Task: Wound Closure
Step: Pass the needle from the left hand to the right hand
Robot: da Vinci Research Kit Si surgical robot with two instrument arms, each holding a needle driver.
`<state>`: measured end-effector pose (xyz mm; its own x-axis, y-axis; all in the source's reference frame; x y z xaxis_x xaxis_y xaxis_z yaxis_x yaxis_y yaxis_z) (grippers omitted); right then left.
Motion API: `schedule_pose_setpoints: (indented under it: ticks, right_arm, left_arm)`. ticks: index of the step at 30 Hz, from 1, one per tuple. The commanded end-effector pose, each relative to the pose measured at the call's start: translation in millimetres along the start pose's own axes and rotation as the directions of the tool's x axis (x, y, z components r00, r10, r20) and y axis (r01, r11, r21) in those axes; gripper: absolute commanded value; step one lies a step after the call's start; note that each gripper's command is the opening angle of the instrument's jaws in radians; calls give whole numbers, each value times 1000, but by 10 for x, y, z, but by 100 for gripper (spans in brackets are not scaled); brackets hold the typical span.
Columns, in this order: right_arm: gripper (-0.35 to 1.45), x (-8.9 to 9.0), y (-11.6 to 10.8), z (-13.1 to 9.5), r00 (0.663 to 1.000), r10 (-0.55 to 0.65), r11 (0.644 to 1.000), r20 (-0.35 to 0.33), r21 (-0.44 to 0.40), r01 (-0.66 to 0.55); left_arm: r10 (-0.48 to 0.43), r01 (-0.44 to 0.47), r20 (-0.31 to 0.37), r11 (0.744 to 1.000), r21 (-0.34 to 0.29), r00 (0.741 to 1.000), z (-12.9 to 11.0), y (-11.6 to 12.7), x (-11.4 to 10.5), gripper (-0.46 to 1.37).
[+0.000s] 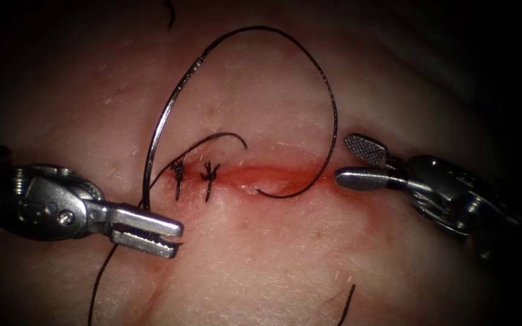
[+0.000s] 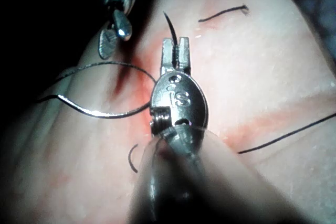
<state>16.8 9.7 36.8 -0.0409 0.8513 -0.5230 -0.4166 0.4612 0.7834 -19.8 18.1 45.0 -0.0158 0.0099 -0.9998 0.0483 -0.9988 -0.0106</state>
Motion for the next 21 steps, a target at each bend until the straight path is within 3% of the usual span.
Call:
schedule_pose_setpoints:
  ticks: [1,10,15,21]
  right_arm:
    - [85,-1,-1,-2,1000,-1,1000,2,7,1]
    - [85,0,-23,-11,1000,3,1000,10,31,-3]
    - [86,11,-35,-6,999,50,998,11,49,-51]
    - [95,26,-37,-3,990,135,988,-33,83,-131]
  left_arm:
    - [0,0,1,1000,-4,1000,0,1,-1,-35]
    - [-4,4,7,1000,-4,1000,8,13,-13,-35]
    - [2,-5,-71,999,-41,997,20,15,-21,-35]
    - [-14,10,-146,1000,-29,989,29,10,-29,-35]
